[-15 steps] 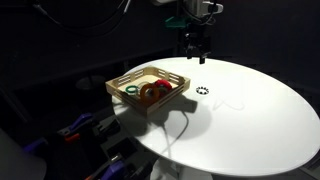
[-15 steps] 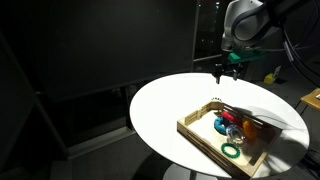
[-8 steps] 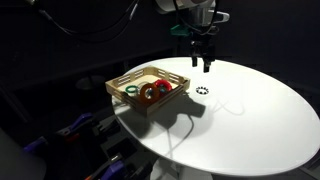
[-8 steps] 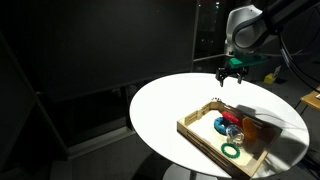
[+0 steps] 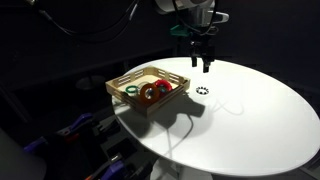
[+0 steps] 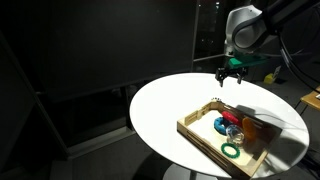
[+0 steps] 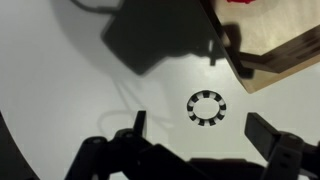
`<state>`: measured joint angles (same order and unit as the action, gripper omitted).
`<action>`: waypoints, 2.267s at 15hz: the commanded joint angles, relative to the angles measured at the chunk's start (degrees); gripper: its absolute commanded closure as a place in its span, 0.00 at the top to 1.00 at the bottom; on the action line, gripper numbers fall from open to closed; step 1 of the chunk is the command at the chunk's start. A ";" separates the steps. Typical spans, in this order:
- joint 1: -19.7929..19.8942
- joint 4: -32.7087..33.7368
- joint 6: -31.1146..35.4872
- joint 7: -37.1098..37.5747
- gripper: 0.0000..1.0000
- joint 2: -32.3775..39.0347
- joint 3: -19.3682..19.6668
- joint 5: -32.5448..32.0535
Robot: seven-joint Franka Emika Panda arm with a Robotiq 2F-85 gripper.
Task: Move the striped ring forwards then put it in the box
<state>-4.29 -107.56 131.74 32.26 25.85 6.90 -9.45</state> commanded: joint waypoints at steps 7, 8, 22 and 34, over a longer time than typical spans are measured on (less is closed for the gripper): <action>1.14 3.35 1.59 3.05 1.00 5.20 1.82 4.15; 1.26 3.82 2.21 3.40 1.00 6.11 1.94 4.65; -0.11 10.98 6.23 9.08 1.00 17.30 5.07 4.28; 0.25 11.91 5.48 8.42 1.00 18.73 4.93 4.75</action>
<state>-3.76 -97.52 138.73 40.52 43.80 11.19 -5.84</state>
